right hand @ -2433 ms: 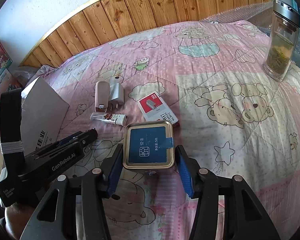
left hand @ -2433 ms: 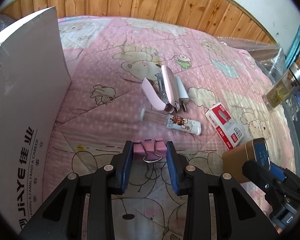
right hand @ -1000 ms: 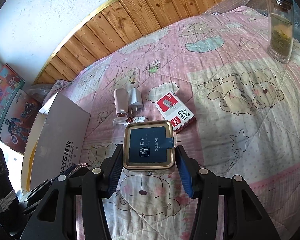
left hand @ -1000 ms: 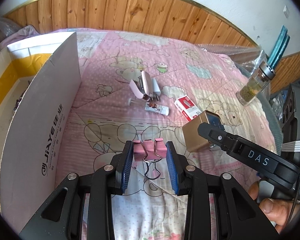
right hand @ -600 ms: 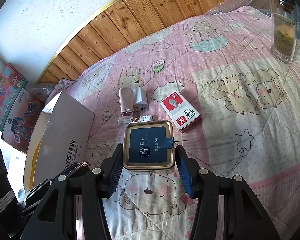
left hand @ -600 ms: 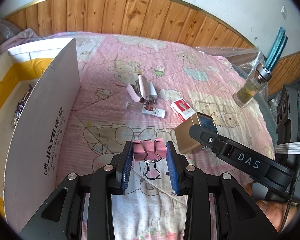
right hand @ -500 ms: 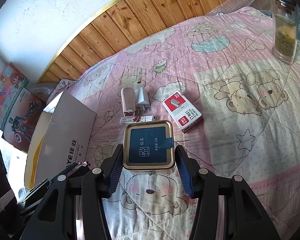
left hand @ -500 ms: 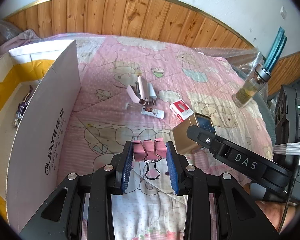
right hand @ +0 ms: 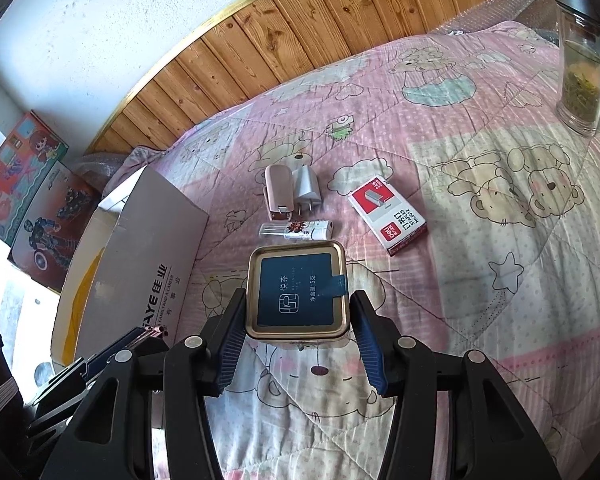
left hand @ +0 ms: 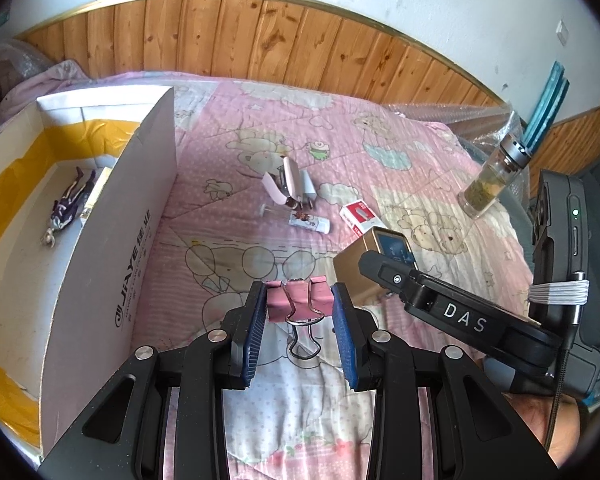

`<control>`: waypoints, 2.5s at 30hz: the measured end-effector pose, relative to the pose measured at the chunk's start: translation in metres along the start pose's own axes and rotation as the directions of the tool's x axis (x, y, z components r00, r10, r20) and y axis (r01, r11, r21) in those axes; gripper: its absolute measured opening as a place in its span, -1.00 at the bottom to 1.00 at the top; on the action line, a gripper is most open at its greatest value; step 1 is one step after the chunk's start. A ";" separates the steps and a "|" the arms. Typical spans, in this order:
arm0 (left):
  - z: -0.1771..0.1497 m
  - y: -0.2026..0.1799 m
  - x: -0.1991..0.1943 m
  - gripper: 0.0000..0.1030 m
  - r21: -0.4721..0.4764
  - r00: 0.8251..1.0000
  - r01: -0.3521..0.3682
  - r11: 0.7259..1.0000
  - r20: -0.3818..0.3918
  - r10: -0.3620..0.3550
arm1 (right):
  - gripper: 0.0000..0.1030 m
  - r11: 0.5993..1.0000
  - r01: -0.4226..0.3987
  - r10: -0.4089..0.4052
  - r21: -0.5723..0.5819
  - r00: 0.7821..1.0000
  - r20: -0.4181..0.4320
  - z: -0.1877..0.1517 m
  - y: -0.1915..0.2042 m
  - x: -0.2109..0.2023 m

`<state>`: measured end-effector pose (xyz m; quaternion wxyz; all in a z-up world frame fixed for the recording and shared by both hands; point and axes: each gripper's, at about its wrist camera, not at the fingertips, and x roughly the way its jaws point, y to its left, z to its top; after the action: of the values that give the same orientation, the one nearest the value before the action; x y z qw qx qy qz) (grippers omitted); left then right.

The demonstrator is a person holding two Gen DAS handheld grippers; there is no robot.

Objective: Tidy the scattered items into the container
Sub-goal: 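Lift the binder clip with the left gripper while the right gripper lifts the gold tin toward the box, then carry the binder clip with the left gripper while the right gripper carries the gold tin over the box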

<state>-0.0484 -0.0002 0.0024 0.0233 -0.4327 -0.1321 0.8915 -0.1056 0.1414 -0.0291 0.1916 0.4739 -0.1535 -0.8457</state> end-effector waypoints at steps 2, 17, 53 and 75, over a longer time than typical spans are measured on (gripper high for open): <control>-0.001 0.001 -0.005 -0.34 -0.001 1.000 0.003 1.000 0.007 -0.003 | 0.02 1.000 0.001 -0.001 -0.009 1.000 -0.003 -0.002 0.003 0.000; -0.005 0.007 -0.039 -0.34 -0.020 0.998 0.040 0.999 0.052 -0.039 | 0.02 0.999 -0.021 0.021 -0.024 1.000 -0.008 -0.021 0.019 -0.020; -0.029 0.055 -0.113 -0.34 -0.090 0.988 0.071 0.993 0.146 -0.057 | 0.02 0.991 -0.081 0.082 -0.111 0.997 0.009 -0.060 0.091 -0.069; -0.025 0.115 -0.144 -0.34 -0.207 0.977 0.073 0.976 0.211 -0.028 | 0.02 0.970 -0.140 0.146 -0.197 0.989 0.019 -0.060 0.148 -0.089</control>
<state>0.0693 -0.1283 0.0681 -0.0144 -0.3339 -0.2400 0.9114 0.0150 0.0485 0.0719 0.2949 0.4265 -0.1069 -0.8483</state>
